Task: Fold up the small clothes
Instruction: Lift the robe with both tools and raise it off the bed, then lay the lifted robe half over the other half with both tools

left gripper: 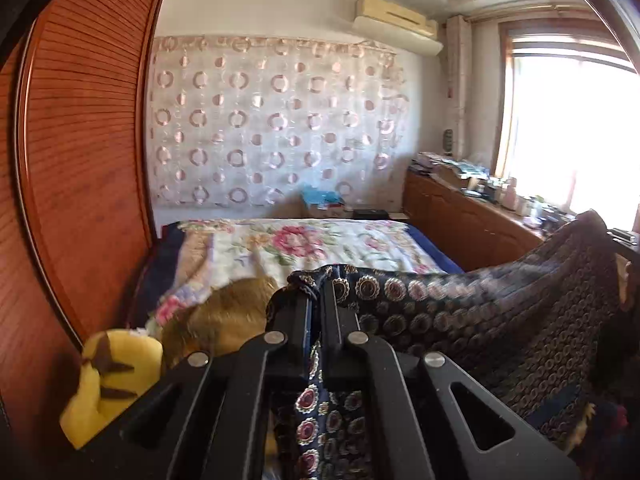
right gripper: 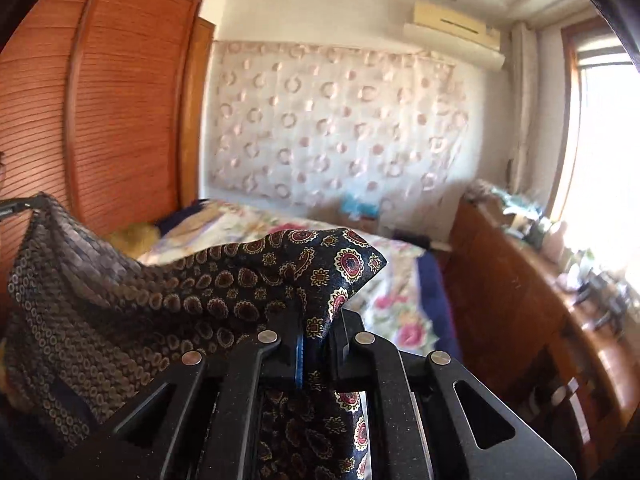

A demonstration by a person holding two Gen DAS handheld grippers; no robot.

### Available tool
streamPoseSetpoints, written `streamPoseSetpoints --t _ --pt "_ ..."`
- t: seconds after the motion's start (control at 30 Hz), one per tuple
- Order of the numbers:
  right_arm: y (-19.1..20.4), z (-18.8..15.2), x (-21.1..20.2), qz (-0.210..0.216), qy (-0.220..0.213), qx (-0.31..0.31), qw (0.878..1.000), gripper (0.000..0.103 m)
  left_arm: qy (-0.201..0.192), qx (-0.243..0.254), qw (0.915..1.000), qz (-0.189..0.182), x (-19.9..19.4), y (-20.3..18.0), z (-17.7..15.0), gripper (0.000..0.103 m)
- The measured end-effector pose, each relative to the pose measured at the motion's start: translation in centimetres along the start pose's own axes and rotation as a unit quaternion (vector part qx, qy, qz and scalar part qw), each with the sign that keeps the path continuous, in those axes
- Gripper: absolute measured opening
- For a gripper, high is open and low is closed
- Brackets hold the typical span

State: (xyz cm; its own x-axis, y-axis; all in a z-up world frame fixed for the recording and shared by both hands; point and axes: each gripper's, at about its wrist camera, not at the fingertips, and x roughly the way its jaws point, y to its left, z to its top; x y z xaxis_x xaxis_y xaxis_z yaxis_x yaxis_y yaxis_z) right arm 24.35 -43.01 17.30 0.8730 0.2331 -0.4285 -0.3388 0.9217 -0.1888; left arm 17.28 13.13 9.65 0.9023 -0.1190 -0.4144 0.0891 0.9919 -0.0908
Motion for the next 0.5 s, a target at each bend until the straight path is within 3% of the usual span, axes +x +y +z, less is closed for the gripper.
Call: streamPoseSetpoints --t 0.07,0.17,0.2,0.23,0.3,0.4,0.5 --pt "-1.2 1.0 3.7 -0.003 0.032 0.012 0.999 0.006 0.025 -0.004 0.9997 -0.001 3.1 0.6 0.5 0.002" --pt "-2.3 -0.7 10.4 -0.021 0.117 0.038 0.992 0.014 0.123 -0.016 0.9923 -0.006 9.1 1.3 -1.0 0.011" --pt "-2.3 -1.9 12.6 -0.034 0.145 0.037 0.988 0.023 0.139 -0.012 0.9902 -0.004 10.3 1.4 -2.0 0.014" --pt "-2.3 -2.7 13.7 -0.043 0.158 0.034 0.986 0.036 0.145 -0.005 0.9894 0.000 11.0 1.5 -2.8 0.020" --pt "-2.0 -5.2 15.9 -0.055 0.184 0.027 0.981 0.040 0.154 0.009 0.9879 0.012 11.4 1.4 -4.8 0.026" --pt "-1.7 -8.8 17.4 -0.053 0.210 0.034 0.976 0.051 0.173 0.012 0.9848 0.000 11.2 0.8 -7.2 0.032" --pt "-1.1 -10.8 16.8 -0.036 0.213 0.037 0.976 0.052 0.188 0.027 0.9818 -0.007 10.0 -0.9 -9.7 0.034"
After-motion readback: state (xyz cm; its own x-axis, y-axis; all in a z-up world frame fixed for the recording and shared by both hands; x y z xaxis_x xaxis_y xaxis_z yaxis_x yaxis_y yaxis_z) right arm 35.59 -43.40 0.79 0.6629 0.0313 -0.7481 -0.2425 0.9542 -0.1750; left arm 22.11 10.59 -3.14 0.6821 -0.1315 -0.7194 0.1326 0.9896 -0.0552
